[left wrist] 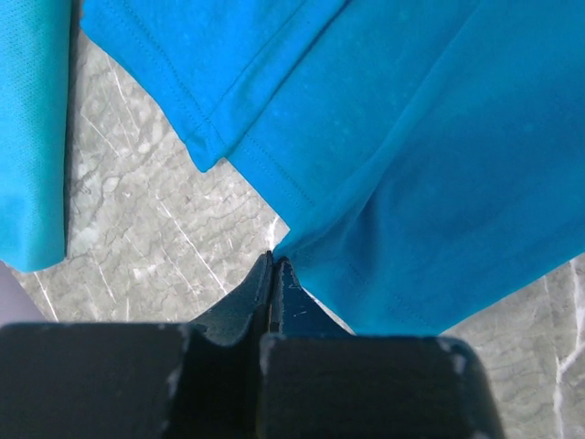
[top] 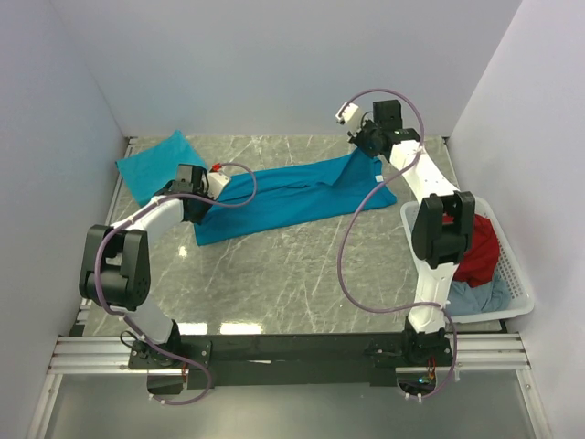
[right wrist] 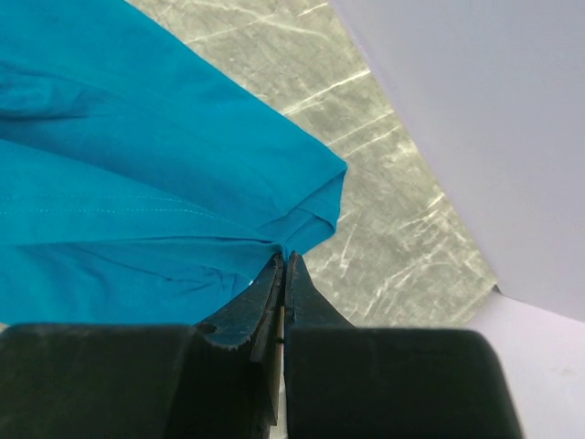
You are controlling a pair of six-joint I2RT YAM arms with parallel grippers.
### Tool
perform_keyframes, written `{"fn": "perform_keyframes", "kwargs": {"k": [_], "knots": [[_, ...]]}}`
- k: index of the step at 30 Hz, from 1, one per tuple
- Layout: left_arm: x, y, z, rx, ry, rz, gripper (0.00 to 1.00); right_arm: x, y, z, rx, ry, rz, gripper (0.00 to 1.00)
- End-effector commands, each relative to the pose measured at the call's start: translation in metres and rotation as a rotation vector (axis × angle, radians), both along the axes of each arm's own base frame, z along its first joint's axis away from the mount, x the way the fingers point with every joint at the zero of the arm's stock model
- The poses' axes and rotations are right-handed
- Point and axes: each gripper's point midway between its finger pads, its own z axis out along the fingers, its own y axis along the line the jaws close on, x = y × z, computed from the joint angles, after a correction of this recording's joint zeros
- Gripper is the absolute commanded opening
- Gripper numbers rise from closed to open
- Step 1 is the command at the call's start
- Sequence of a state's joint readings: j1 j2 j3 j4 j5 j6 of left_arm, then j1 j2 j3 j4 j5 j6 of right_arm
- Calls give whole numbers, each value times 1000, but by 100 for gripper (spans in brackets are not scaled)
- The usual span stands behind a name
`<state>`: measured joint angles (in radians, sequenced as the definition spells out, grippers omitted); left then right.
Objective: Fold and stack the t-shirts
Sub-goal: Fold the tshirt
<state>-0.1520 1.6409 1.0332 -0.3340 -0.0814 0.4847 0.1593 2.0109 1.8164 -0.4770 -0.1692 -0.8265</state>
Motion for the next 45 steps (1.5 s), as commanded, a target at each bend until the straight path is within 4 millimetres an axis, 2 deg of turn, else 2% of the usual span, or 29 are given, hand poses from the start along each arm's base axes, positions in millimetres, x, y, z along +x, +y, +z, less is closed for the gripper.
{"fn": "perform_keyframes", "kwargs": {"k": [1, 4, 7, 8, 9, 10, 11, 12, 15, 16, 17, 19, 20, 21, 22, 23, 24, 25, 26, 28, 30, 31, 33, 35, 45], "knots": [[21, 1, 19, -2, -80, 23, 1, 16, 3, 18, 18, -45, -17, 0], [25, 2, 23, -6, -103, 48, 7, 21, 10, 4, 8, -23, -7, 0], [31, 5, 33, -12, -146, 92, 20, 29, 17, -4, -3, -16, 2, 0], [33, 6, 40, -18, -171, 113, 30, 32, 20, -1, 0, -24, 4, 0], [35, 5, 47, -28, -193, 116, 36, 35, 22, -8, -4, -14, 5, 0], [36, 5, 52, -36, -215, 122, 51, 37, 25, -10, -4, -14, 7, 0], [36, 6, 65, -46, -249, 136, 56, 41, 28, -7, -2, -24, 10, 0], [36, 7, 72, -52, -274, 146, 59, 43, 31, -15, -5, -14, 13, 0], [33, 8, 99, -77, -353, 163, 75, 50, 38, -24, -13, -18, 21, 0], [30, 8, 102, -90, -372, 174, 89, 52, 41, -24, -18, -24, 23, 0], [25, 10, 117, -104, -414, 193, 94, 53, 45, -27, -23, -26, 31, 0], [17, 13, 121, -119, -435, 226, 99, 57, 48, -35, -36, -28, 34, 0], [10, 12, 133, -136, -467, 223, 100, 58, 49, -36, -46, -32, 37, 0], [5, 11, 135, -150, -477, 212, 99, 60, 53, -43, -50, -27, 42, 0], [-4, 9, 124, -155, -460, 206, 100, 62, 55, -44, -53, -33, 45, 0], [-12, 9, 135, -174, -497, 200, 99, 63, 56, -45, -56, -35, 45, 0], [-18, 8, 134, -179, -502, 195, 100, 65, 58, -50, -58, -36, 48, 0], [-27, 6, 121, -184, -477, 184, 99, 67, 59, -51, -60, -41, 48, 0], [-34, 6, 128, -198, -505, 180, 99, 68, 61, -52, -61, -45, 50, 0], [-46, 2, 116, -211, -496, 165, 99, 71, 67, -58, -63, -46, 58, 0], [-53, -1, 121, -229, -530, 160, 100, 74, 68, -65, -71, -42, 57, 0], [-58, -4, 113, -238, -517, 151, 99, 76, 70, -64, -72, -46, 57, 0], [-61, -7, 116, -249, -539, 140, 99, 77, 74, -68, -73, -47, 60, 0], [-65, -8, 108, -243, -535, 134, 99, 77, 78, -70, -73, -49, 65, 0], [-68, -19, 98, -251, -537, 107, 99, 79, 85, -89, -98, -43, 74, 0]]}}
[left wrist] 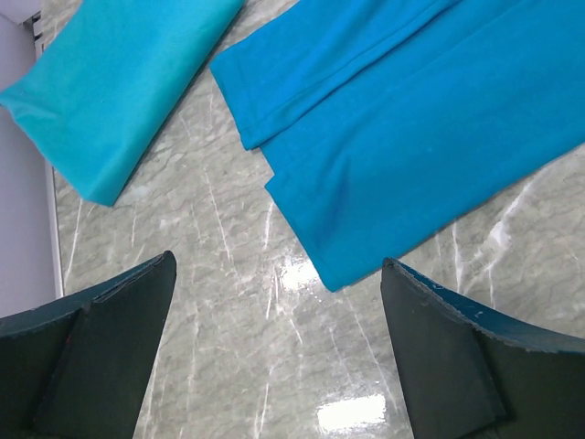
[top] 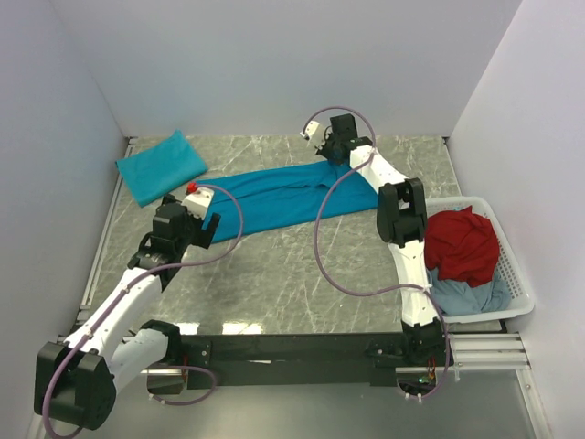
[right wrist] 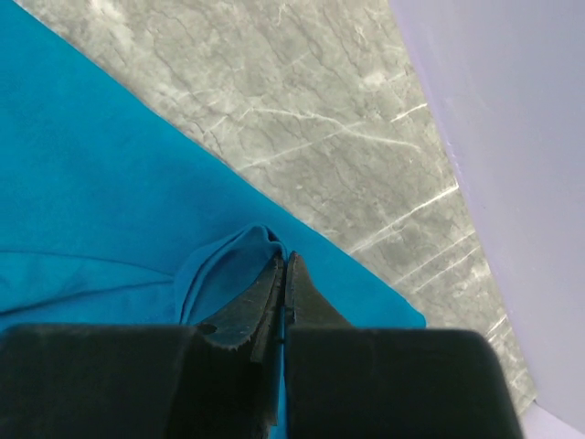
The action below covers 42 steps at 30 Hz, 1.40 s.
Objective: Fold and stack the t-shirts
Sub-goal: Fold the tshirt
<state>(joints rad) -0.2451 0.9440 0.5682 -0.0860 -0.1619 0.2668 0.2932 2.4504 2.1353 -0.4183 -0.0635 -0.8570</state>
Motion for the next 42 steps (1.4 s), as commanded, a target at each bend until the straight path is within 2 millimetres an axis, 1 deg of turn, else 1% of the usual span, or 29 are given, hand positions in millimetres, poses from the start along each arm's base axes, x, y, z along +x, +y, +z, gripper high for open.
{"fn": "perform_keyframes", "kwargs": {"k": [1, 4, 5, 6, 8, 9, 10, 11, 12, 13, 14, 15, 16, 17, 18, 19, 20, 21, 23, 24, 25, 27, 33, 35, 37, 42], "knots": [[5, -6, 13, -34, -67, -10, 99, 15, 7, 20, 8, -78, 1, 0], [6, -8, 12, -32, -65, -13, 100, 16, 10, 18, 6, -85, 6, 0], [6, -8, 11, -30, -64, -14, 99, 17, 11, 15, 7, -86, 5, 3], [6, -8, 12, -32, -67, -15, 99, 20, 13, 17, 13, -103, -1, 13], [5, -8, 11, -29, -66, -16, 99, 23, 17, 15, 37, -126, -32, 29], [4, -9, 11, -29, -66, -18, 99, 29, 20, 22, 51, -165, -47, 41], [4, -8, 11, -29, -69, -15, 99, 31, 18, 25, 52, -182, -75, 44], [2, -9, 14, -33, -81, -14, 99, 34, 22, 48, 150, -199, -125, 47], [2, -9, 14, -33, -81, -14, 99, 33, 22, 47, 149, -194, -126, 47], [1, -9, 15, -36, -88, -15, 100, 30, 24, 51, 197, -175, -128, 47], [1, -10, 16, -40, -93, -17, 99, 27, 19, 71, 227, -186, -131, 47], [0, -10, 17, -43, -97, -20, 99, 21, 18, 74, 241, -167, -123, 47], [0, -11, 17, -47, -99, -23, 100, 11, 16, 69, 241, -131, -110, 47], [-1, -12, 18, -50, -100, -27, 99, 2, 19, 90, 269, -136, -57, 47], [0, -14, 18, -54, -100, -37, 99, -8, 20, 92, 274, -115, -26, 47], [0, -16, 19, -59, -101, -44, 99, -23, 19, 80, 259, -73, 8, 47], [0, -17, 21, -63, -104, -49, 100, -36, 29, 97, 291, -69, 85, 47], [0, -19, 22, -68, -105, -60, 99, -55, 29, 86, 276, 4, 122, 47], [0, -22, 23, -74, -108, -70, 100, -78, 38, 90, 263, 59, 239, 45], [-1, -23, 23, -79, -108, -78, 99, -91, 37, 83, 249, 118, 247, 45], [-1, -24, 24, -81, -111, -84, 99, -96, 36, 81, 237, 136, 254, 44], [-1, -27, 25, -87, -112, -92, 99, -105, 31, 68, 205, 187, 249, 43], [-3, -33, 27, -98, -114, -120, 99, -113, 18, 30, 84, 258, 202, 43], [-3, -34, 26, -97, -111, -123, 99, -116, 21, 19, 59, 276, 198, 44], [-3, -35, 25, -97, -107, -127, 100, -115, 20, 11, 41, 281, 178, 45], [-2, -35, 25, -96, -108, -125, 100, -111, 21, -2, 12, 285, 160, 45]]}}
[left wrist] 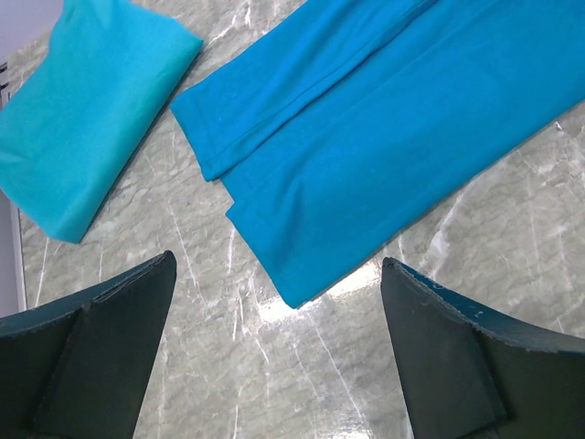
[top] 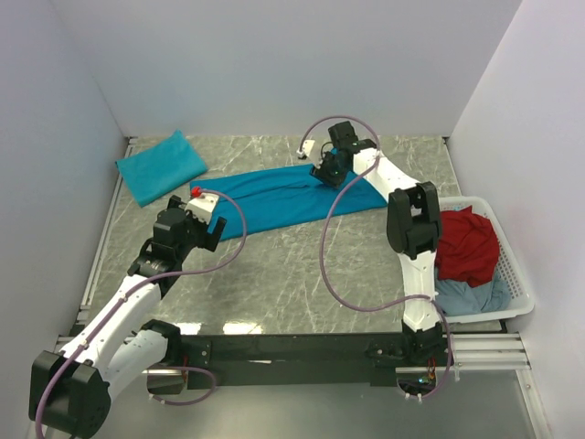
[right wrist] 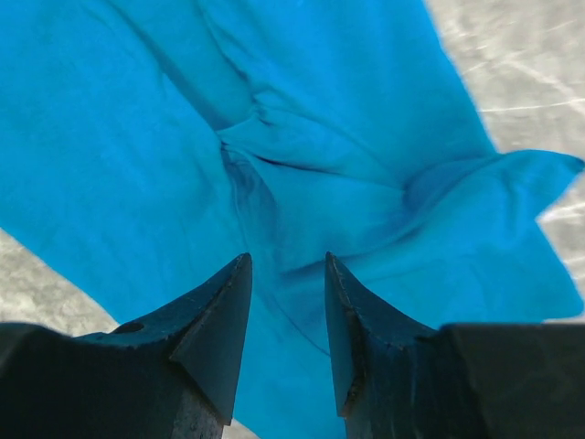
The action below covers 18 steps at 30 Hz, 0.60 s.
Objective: Fold and stack the t-shirts
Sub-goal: Fold the tshirt
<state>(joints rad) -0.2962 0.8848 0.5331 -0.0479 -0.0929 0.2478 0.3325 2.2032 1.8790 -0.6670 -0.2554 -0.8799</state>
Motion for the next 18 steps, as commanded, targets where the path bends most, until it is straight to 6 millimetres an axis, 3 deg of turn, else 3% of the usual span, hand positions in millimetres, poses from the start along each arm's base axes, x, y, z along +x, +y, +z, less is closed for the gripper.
{"fn": "perform_keyframes", "kwargs": {"k": [1, 9, 12, 13, 18], "knots": [[4, -7, 16, -36, -55, -18, 100, 3, -3, -13, -47, 3, -20, 45], [5, -7, 15, -33, -53, -17, 99, 10, -1, -29, -93, 0, -45, 42], [5, -7, 15, -35, -51, -16, 99, 17, -4, -27, -110, -28, -68, 29], [4, -8, 15, -36, -50, -19, 99, 19, -3, -27, -116, -37, -71, 20], [5, -8, 15, -35, -51, -17, 99, 37, 7, -4, -116, -166, -91, 3]]}}
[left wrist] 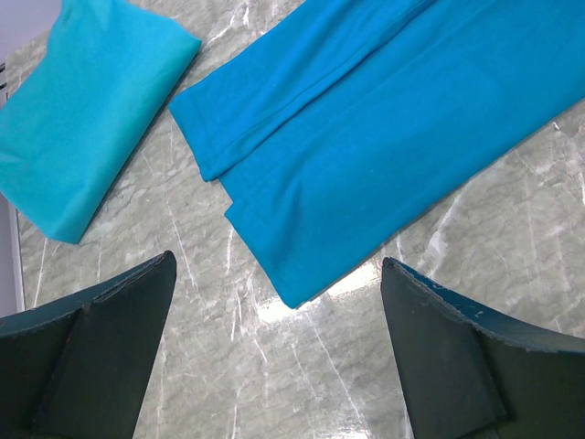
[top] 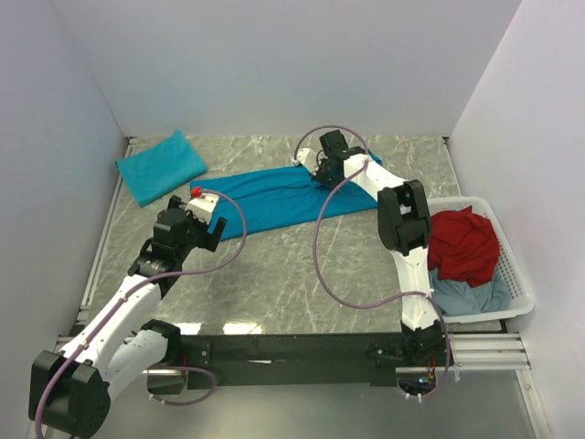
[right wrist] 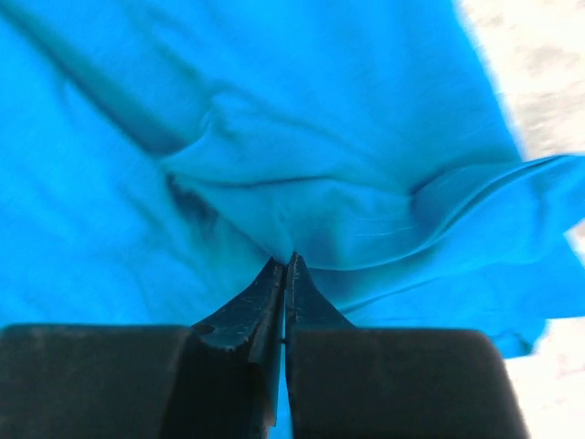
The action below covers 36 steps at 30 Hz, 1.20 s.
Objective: Fold and stack the t-shirts
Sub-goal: Fold the tshirt
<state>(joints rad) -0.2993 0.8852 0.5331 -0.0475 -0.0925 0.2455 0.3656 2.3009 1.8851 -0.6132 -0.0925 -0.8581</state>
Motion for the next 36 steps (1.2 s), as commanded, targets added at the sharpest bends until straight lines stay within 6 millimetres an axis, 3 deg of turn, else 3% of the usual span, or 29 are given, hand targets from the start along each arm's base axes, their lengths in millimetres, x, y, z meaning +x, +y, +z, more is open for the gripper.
{"fn": "perform_keyframes", "kwargs": {"k": [1, 5, 8, 11, 13, 15, 18, 21, 22, 23, 24, 25, 26, 27, 28, 29, 30, 32, 35, 36], "knots": [[5, -6, 15, -31, -51, -12, 99, 29, 16, 43, 4, -186, -17, 1], [5, -6, 15, -31, -50, -14, 100, 43, 36, 61, 2, -276, -2, 0], [5, -6, 14, -31, -48, -14, 100, 48, 59, 62, -10, -315, 41, 0], [5, -6, 14, -29, -47, -13, 99, 58, 73, 62, -30, -397, 37, 14], [5, -6, 14, -28, -48, -12, 99, 63, 85, 64, -44, -482, -2, 37], [5, -5, 15, -29, -50, -8, 100, 74, 92, 79, -31, -609, -72, 55], [5, -4, 16, -30, -55, -5, 99, 75, 98, 95, 33, -656, -118, 59], [5, -2, 21, -39, -68, 15, 100, 62, 106, 116, 102, -619, -100, 61], [5, 0, 24, -42, -76, 29, 100, 55, 111, 120, 127, -596, -73, 62], [6, 1, 29, -60, -86, 49, 100, 40, 111, 109, 116, -519, -38, 62], [7, 4, 34, -72, -99, 71, 99, 28, 115, 121, 142, -486, 1, 62], [8, 7, 38, -83, -107, 93, 100, 5, 139, 116, 230, -383, 141, 62], [10, 13, 48, -113, -129, 150, 100, -24, 139, 100, 232, -245, 214, 62], [9, 17, 55, -131, -143, 186, 99, -47, 150, 111, 274, -202, 338, 61], [10, 23, 59, -144, -151, 228, 99, -66, 157, 111, 311, -150, 418, 61], [9, 33, 68, -175, -169, 309, 100, -103, 171, 99, 379, -45, 528, 61], [8, 41, 75, -190, -188, 359, 99, -115, 175, 107, 386, -62, 605, 60], [4, 56, 87, -247, -224, 476, 99, -146, 191, 93, 378, -29, 700, 60], [-5, 73, 105, -318, -302, 587, 99, -163, 203, 68, 297, -27, 728, 59], [-11, 80, 114, -332, -337, 615, 99, -175, 217, 61, 269, -41, 748, 59]]}}
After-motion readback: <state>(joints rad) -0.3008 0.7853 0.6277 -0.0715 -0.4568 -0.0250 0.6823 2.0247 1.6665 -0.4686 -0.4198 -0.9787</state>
